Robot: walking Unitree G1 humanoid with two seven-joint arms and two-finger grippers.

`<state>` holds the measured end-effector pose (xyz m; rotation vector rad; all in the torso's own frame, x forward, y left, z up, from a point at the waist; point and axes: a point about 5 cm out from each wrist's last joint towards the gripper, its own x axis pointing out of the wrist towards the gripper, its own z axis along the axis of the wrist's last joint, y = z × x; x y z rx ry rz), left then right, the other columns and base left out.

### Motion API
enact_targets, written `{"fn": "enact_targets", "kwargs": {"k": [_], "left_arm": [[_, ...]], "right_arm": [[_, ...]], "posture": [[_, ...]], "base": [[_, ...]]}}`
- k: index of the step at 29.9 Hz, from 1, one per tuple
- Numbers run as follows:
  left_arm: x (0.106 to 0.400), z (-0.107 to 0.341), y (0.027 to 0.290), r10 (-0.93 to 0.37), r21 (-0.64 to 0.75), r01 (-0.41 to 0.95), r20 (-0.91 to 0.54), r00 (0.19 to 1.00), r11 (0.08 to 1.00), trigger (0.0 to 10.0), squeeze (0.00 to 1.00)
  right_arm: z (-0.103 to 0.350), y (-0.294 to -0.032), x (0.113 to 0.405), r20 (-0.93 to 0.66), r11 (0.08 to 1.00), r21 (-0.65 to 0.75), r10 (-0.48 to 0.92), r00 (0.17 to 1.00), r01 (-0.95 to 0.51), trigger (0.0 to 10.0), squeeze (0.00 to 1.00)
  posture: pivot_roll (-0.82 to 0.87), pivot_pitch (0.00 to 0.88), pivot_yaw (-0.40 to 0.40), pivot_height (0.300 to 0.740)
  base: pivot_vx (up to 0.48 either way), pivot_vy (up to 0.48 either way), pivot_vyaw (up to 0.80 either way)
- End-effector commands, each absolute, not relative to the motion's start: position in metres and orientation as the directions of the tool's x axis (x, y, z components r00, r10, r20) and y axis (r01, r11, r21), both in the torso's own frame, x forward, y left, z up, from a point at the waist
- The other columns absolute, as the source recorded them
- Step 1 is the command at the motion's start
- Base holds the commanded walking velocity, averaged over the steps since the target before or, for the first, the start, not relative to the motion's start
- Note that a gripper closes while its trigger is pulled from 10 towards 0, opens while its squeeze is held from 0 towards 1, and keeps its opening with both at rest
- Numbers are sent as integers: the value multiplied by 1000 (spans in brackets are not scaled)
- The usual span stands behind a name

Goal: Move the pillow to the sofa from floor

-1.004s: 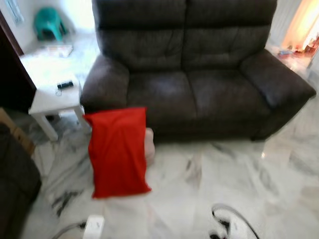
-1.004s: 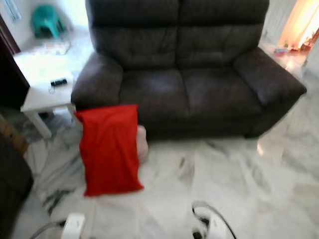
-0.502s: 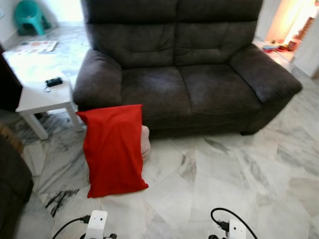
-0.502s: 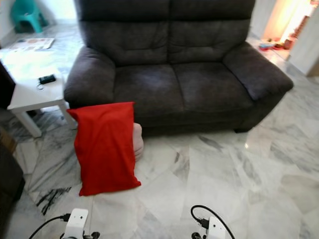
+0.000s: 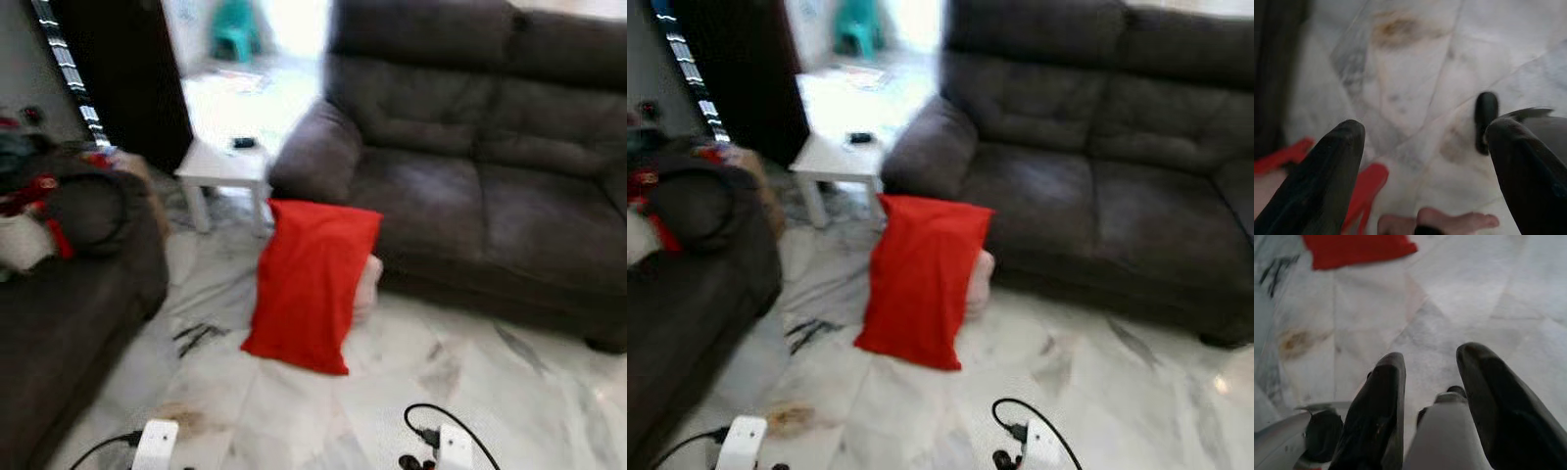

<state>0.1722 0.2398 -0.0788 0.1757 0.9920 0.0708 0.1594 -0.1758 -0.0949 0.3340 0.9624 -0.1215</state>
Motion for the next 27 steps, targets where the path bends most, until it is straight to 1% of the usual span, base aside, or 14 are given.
{"fn": "enact_targets", "kwargs": {"k": [1, 10, 16, 27], "left_arm": [[160, -85, 236, 126, 162, 24, -849, 513, 987, 10000, 0], [154, -89, 231, 125, 157, 21, -856, 502, 987, 10000, 0], [163, -88, 220, 116, 150, 23, -847, 519, 988, 10000, 0], [166, -86, 222, 122, 152, 14, -842, 526, 988, 10000, 0]], "right_arm": [[-96, -182, 155, -829, 943, 209, 29, 559, 260, 10000, 0], [-96, -182, 155, -827, 932, 219, 20, 562, 289, 10000, 0], [-96, -182, 155, -827, 931, 220, 21, 562, 290, 10000, 0], [-96, -182, 156, -822, 943, 209, 28, 569, 257, 10000, 0]], "posture": [[19, 0, -15, 740], [19, 0, -15, 740], [18, 0, -17, 740], [18, 0, -18, 740]], "base": [[0, 0, 419], [0, 0, 0], [0, 0, 0], [254, 0, 0]]}}
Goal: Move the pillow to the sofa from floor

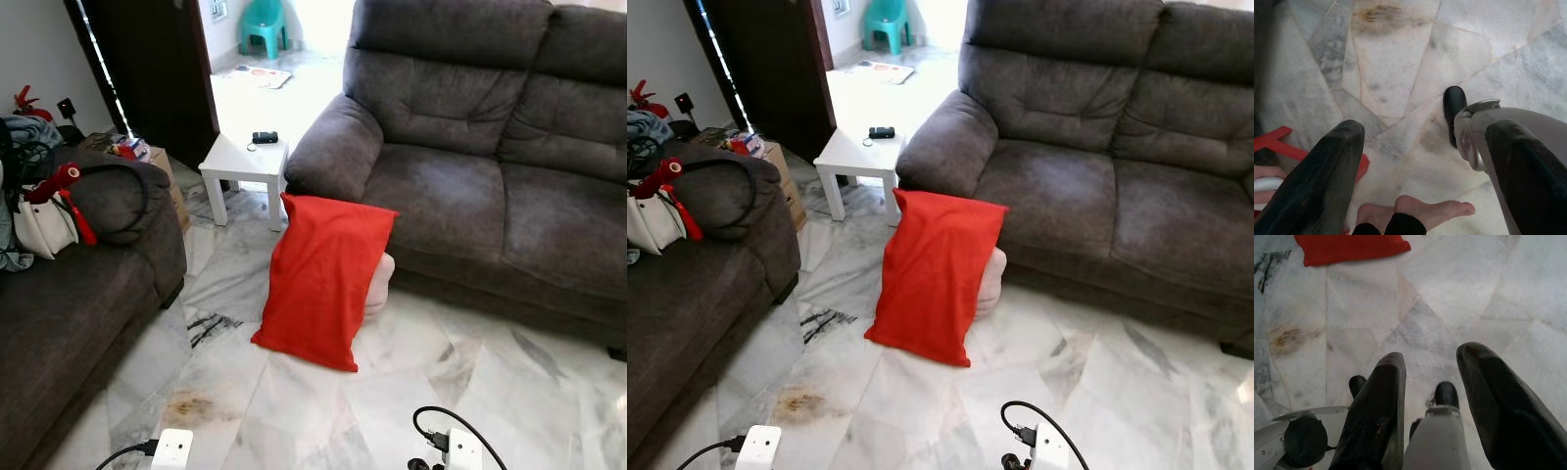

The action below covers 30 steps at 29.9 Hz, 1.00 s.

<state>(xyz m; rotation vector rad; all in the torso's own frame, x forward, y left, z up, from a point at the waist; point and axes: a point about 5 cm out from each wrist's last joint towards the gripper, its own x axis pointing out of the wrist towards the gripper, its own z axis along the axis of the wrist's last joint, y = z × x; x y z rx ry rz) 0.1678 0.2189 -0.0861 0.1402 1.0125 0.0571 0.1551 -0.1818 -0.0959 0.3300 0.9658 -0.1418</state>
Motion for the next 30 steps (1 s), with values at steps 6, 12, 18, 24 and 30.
{"fn": "enact_targets", "kwargs": {"k": [6, 12, 18, 24, 30], "left_arm": [[165, -86, 224, 123, 152, 12, -841, 527, 988, 10000, 0], [165, -86, 224, 121, 151, 14, -839, 530, 989, 10000, 0], [163, -86, 225, 121, 152, 15, -840, 529, 988, 10000, 0], [163, -87, 225, 123, 152, 12, -840, 528, 988, 10000, 0], [163, -87, 224, 123, 152, 12, -840, 529, 988, 10000, 0]], "right_arm": [[-96, -182, 154, -825, 932, 220, 19, 565, 289, 10000, 0], [-96, -182, 153, -825, 936, 218, 25, 565, 277, 10000, 0], [-97, -182, 152, -826, 937, 219, 29, 563, 273, 10000, 0], [-97, -182, 151, -825, 949, 207, 38, 564, 239, 10000, 0], [-98, -182, 149, -827, 941, 218, 36, 561, 260, 10000, 0]], "posture": [[20, 0, -20, 740], [20, 0, -22, 740], [19, 0, -17, 740], [21, 0, -16, 740], [13, 0, -14, 740]], "base": [[263, 0, 324], [279, 0, 0], [286, 0, 0], [285, 0, 106], [285, 0, 400]]}}
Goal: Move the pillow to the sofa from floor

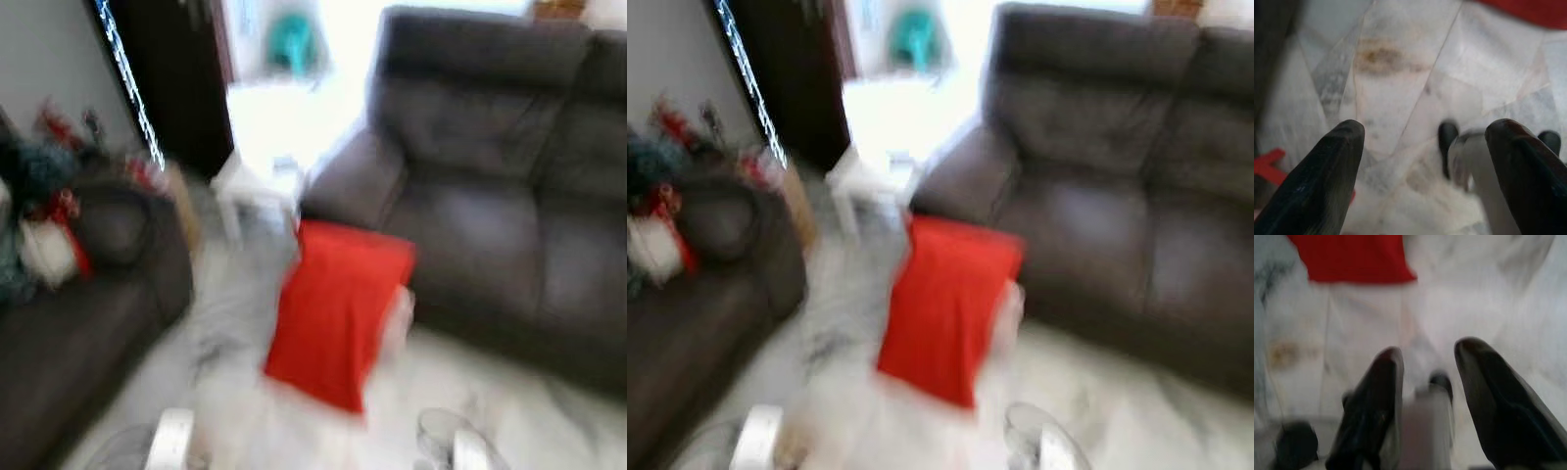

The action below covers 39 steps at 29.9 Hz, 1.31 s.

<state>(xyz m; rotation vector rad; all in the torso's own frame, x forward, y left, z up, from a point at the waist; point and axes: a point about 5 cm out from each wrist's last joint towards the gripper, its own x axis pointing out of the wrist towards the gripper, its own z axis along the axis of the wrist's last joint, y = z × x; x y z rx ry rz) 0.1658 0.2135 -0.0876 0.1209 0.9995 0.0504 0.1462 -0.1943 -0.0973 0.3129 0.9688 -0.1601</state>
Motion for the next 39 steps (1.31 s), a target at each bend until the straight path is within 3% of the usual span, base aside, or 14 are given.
{"fn": "enact_targets", "kwargs": {"k": [1, 18, 22, 35, 39], "left_arm": [[163, -87, 223, 121, 151, 14, -840, 528, 988, 10000, 0], [171, -82, 227, 129, 161, 10, -826, 549, 987, 10000, 0], [176, -80, 227, 133, 160, -1, -817, 560, 987, 10000, 0], [188, -75, 225, 136, 153, -21, -794, 593, 988, 10000, 0], [189, -74, 224, 133, 152, -20, -792, 596, 988, 10000, 0]], "right_arm": [[-98, -182, 148, -828, 940, 217, 35, 559, 263, 10000, 0], [-100, -180, 144, -837, 933, 220, 30, 547, 286, 10000, 0], [-100, -180, 144, -837, 927, 231, 33, 546, 296, 10000, 0], [-100, -183, 145, -838, 927, 216, 15, 545, 306, 10000, 0], [-99, -183, 146, -837, 924, 222, 18, 547, 310, 10000, 0]], "posture": [[13, 0, -12, 740], [7, 0, 1, 740], [19, 0, -2, 740], [50, 0, -29, 740], [52, 0, -31, 740]], "base": [[285, 0, 0], [285, 0, 0], [284, 0, -797], [276, 0, 0], [268, 0, -700]]}}
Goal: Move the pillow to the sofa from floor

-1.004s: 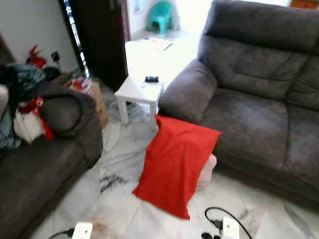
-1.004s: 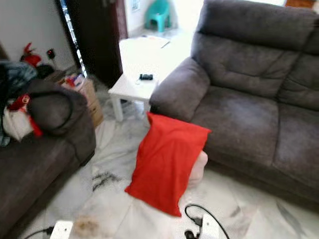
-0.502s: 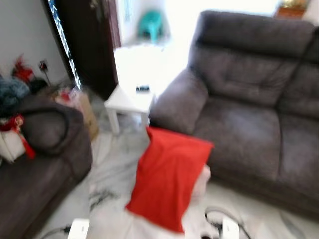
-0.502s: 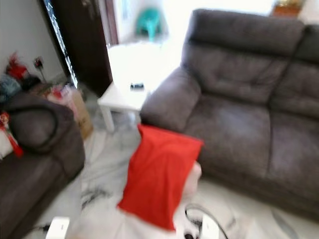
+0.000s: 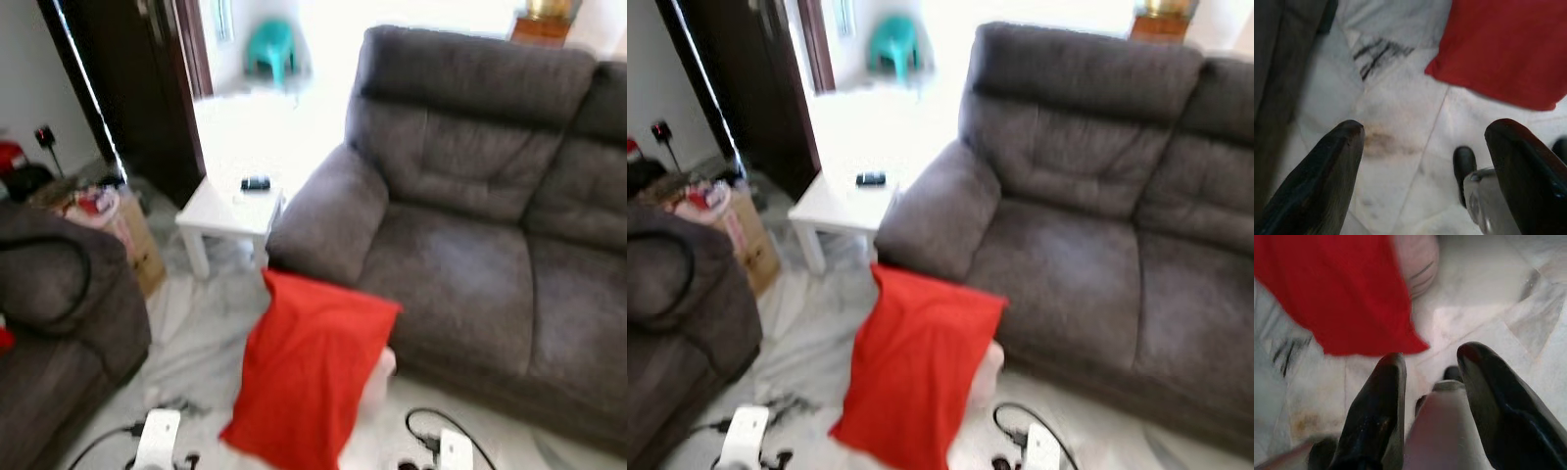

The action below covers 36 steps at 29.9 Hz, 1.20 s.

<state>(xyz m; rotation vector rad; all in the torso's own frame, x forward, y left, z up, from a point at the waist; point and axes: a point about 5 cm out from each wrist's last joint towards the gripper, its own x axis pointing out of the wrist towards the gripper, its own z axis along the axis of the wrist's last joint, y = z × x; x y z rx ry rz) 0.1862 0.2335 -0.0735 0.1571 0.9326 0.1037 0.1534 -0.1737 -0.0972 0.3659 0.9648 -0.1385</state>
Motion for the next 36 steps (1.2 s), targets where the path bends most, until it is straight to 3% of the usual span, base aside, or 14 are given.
{"fn": "enact_targets", "kwargs": {"k": [1, 17, 22, 36], "left_arm": [[190, -74, 223, 133, 152, -19, -791, 598, 988, 10000, 0], [198, -70, 218, 125, 132, -37, -761, 636, 991, 10000, 0], [199, -70, 217, 130, 153, -18, -761, 636, 988, 10000, 0], [199, -70, 218, 134, 150, -28, -759, 637, 988, 10000, 0]], "right_arm": [[-99, -183, 146, -836, 925, 223, 20, 548, 306, 10000, 0], [-98, -185, 147, -832, 939, 209, 23, 555, 274, 10000, 0], [-98, -184, 149, -824, 939, 222, 36, 565, 264, 10000, 0], [-97, -184, 152, -823, 942, 223, 43, 567, 252, 10000, 0]], "posture": [[52, 0, -33, 740], [60, 0, -43, 740], [59, 0, -41, 740], [48, 0, -39, 740]], "base": [[259, 0, -788], [0, 0, -49], [0, 0, 745], [0, -302, 35]]}}
